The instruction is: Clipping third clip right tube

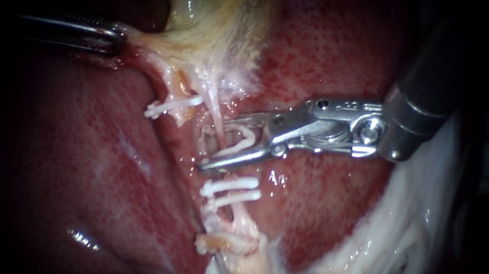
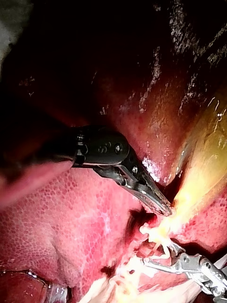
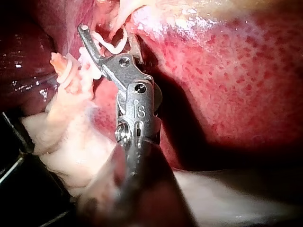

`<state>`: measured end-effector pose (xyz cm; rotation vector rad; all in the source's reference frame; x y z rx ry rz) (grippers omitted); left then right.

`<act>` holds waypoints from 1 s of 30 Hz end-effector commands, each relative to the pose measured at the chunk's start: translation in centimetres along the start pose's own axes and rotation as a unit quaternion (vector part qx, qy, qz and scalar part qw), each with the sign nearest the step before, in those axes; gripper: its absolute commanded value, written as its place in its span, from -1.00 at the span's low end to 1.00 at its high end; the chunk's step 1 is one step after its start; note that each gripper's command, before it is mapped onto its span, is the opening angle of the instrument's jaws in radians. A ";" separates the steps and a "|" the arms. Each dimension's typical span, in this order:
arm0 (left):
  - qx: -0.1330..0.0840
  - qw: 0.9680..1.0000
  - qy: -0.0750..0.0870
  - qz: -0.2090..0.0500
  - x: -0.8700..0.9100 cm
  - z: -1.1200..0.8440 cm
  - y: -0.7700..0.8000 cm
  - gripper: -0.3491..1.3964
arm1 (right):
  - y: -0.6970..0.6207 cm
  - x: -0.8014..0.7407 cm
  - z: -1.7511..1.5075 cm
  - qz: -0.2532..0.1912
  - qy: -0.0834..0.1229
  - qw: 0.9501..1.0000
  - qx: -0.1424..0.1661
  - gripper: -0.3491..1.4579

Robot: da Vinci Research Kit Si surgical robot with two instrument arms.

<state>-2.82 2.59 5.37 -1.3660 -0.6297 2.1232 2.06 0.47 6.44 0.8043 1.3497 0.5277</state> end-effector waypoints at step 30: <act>0.000 1.000 0.000 0.000 0.00 0.00 0.00 -1.00 | -0.24 0.29 -0.20 0.041 0.023 0.998 0.042 -0.77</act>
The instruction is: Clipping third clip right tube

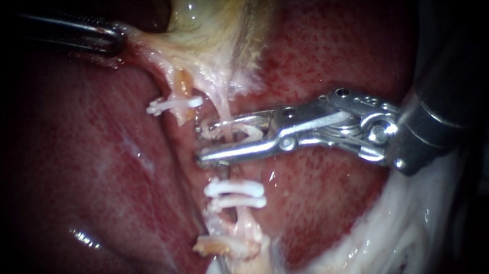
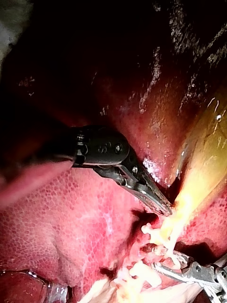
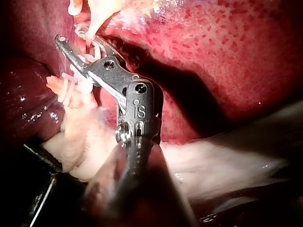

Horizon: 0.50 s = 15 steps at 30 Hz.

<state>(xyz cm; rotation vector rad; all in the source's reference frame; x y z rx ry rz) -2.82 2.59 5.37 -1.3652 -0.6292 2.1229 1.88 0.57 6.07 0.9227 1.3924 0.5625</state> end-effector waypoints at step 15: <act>0.000 1.000 0.000 0.000 0.00 0.00 -0.01 -1.00 | -0.01 0.01 0.01 0.049 -0.009 0.999 0.021 -1.00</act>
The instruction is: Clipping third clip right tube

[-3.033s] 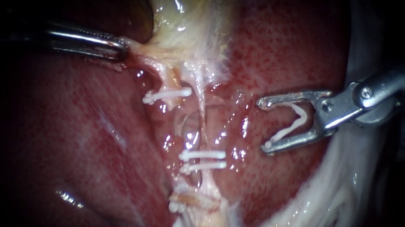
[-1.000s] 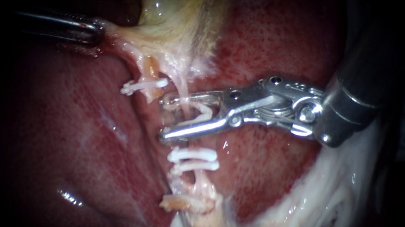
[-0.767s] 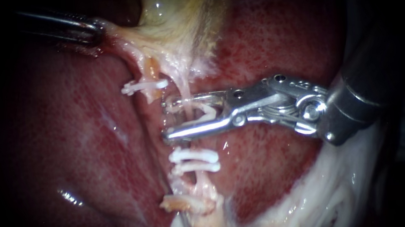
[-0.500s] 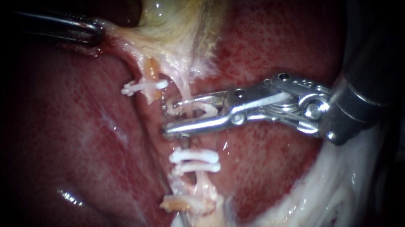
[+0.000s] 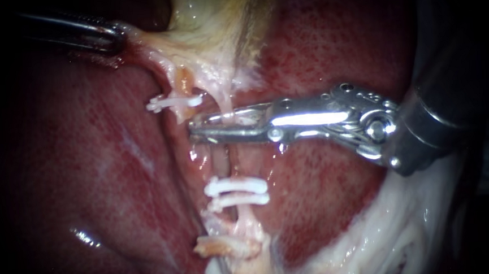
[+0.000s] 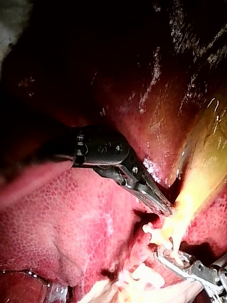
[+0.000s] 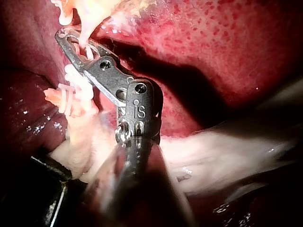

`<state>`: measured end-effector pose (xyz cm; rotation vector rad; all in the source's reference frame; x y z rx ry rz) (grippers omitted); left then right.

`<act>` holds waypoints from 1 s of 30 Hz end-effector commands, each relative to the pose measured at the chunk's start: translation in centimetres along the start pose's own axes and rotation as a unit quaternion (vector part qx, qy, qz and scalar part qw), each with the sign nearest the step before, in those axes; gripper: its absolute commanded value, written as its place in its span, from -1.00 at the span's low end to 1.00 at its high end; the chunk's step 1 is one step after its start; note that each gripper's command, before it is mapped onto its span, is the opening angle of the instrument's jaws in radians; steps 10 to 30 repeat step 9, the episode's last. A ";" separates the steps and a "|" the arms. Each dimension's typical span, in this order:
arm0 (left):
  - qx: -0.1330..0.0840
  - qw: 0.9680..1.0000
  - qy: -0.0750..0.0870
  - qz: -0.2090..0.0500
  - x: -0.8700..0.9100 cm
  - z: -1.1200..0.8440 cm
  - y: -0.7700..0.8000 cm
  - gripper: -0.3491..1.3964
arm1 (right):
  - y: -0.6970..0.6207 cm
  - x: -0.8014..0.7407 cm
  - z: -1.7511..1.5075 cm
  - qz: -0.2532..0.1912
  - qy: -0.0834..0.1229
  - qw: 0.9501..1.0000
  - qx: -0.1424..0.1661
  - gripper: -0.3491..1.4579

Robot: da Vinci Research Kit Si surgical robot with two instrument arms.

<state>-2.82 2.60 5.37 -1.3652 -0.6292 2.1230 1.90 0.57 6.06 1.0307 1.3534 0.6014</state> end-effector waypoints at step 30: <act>0.000 1.000 0.000 0.000 0.00 0.01 0.00 -1.00 | 0.03 -0.02 -0.01 -0.001 -0.003 1.000 0.003 -1.00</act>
